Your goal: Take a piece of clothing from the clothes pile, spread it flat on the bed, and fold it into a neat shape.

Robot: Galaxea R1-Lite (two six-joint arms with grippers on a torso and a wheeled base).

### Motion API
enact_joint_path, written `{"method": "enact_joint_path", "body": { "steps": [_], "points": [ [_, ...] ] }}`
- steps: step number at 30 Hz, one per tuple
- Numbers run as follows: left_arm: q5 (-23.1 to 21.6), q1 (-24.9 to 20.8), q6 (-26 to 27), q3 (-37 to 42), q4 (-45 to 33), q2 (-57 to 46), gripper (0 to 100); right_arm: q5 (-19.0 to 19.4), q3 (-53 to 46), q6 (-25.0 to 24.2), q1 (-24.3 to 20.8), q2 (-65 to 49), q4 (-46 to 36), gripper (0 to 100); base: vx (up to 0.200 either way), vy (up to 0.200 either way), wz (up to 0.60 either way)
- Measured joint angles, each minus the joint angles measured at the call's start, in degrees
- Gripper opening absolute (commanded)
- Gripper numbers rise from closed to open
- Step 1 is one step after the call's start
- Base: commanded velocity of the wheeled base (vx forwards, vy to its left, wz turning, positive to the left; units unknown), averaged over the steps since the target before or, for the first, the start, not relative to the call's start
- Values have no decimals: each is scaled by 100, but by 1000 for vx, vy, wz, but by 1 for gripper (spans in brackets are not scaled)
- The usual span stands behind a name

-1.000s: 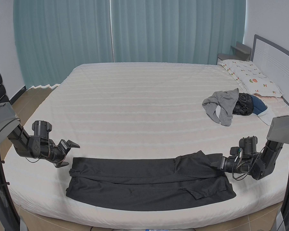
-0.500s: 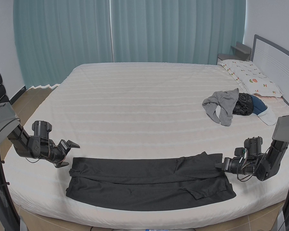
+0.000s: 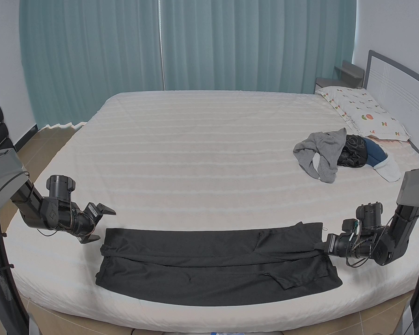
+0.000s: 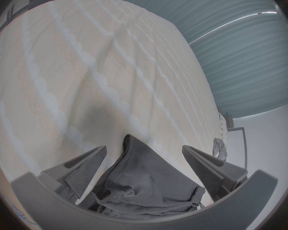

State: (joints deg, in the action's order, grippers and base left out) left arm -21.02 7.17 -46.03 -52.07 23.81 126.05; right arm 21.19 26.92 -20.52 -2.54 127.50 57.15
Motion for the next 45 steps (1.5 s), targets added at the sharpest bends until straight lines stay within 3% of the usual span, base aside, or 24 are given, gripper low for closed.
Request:
{"method": "enact_joint_path", "body": {
  "steps": [9,13,19,26,31,35,41,42,45],
  "points": [
    [-6,2,11,20,0,-15,100,-6,-123,-173,6,-99,279,100,0,0,0],
    [-11,0,35,149,24,-74,100,-176,-254,-731,-7,-390,354,100,0,0,0],
    [-16,-87,57,555,38,-339,100,-720,-641,-1637,-110,-873,407,100,-67,0,0],
    [88,-218,277,784,20,-500,100,-858,-1036,-2710,-254,-1124,807,100,-29,0,0],
    [295,-312,638,948,-17,-508,100,-870,-1163,-2790,-291,-970,1145,100,0,0,0],
    [651,-422,668,1006,20,-444,100,-872,-1203,-2798,-276,-813,1382,100,0,0,0],
    [719,-486,622,902,351,-288,100,-874,-1251,-2809,-265,-744,1412,100,0,0,0],
    [725,-497,622,891,427,-260,0,-874,-1256,-2809,-265,-744,1412,100,0,0,0],
    [763,-533,631,869,567,-161,0,-874,-1267,-2815,-263,-752,1415,100,0,0,0]
  ]
}}
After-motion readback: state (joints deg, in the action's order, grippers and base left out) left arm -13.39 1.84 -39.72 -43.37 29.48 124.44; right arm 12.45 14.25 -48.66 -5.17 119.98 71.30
